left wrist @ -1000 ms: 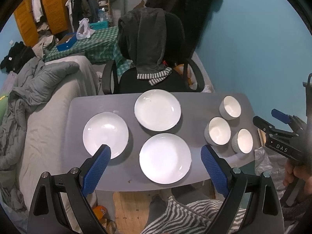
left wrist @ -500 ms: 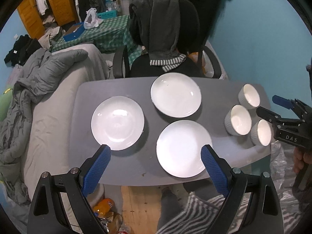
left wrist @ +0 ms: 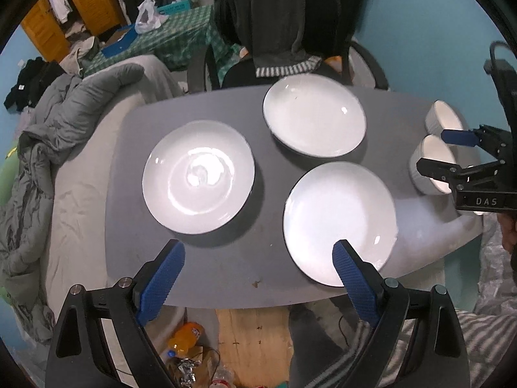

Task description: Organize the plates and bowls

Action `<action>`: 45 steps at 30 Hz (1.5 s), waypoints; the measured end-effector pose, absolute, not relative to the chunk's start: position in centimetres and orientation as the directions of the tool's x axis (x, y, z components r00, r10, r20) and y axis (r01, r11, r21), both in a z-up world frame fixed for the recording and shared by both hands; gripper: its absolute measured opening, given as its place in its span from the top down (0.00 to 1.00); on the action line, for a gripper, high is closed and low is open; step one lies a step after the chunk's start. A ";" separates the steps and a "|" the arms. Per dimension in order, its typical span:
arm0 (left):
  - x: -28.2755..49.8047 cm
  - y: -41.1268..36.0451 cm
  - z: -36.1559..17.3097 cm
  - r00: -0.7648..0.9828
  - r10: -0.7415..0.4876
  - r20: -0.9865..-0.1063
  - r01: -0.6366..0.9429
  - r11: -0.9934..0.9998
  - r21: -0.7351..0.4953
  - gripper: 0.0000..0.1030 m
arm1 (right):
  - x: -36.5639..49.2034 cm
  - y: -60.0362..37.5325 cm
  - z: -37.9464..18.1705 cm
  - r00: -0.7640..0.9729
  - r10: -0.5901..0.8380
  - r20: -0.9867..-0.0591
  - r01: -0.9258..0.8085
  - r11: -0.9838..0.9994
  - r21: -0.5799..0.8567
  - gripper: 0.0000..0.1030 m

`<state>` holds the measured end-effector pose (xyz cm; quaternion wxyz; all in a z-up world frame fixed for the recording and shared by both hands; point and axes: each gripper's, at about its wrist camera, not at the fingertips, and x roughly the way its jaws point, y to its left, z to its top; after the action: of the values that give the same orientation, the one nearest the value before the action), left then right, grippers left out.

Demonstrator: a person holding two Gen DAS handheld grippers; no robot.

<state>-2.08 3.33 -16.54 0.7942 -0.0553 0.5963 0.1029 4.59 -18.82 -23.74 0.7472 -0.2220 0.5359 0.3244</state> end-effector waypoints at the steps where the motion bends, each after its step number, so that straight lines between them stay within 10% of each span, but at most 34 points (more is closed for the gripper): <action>1: -2.0 3.4 -16.9 0.258 0.098 -0.961 -0.229 0.973 0.038 0.08 | 4.7 -18.6 -24.3 0.207 0.242 -0.948 -0.724 0.689 0.018 0.20; 31: -1.0 2.7 -29.1 0.053 -0.043 -0.998 -0.328 0.943 -0.058 0.22 | 5.6 -16.6 -33.3 0.020 0.159 -0.987 -0.778 0.623 0.084 0.21; 45: -1.8 2.6 -32.9 0.009 -0.122 -0.993 -0.440 0.891 -0.113 0.37 | 6.0 -18.2 -35.4 -0.062 0.158 -0.986 -0.752 0.642 0.150 0.55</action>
<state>-1.85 2.58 -32.89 0.6810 -0.2022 0.6941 0.1167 6.03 -18.16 -35.41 0.6440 -0.2332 0.6373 0.3533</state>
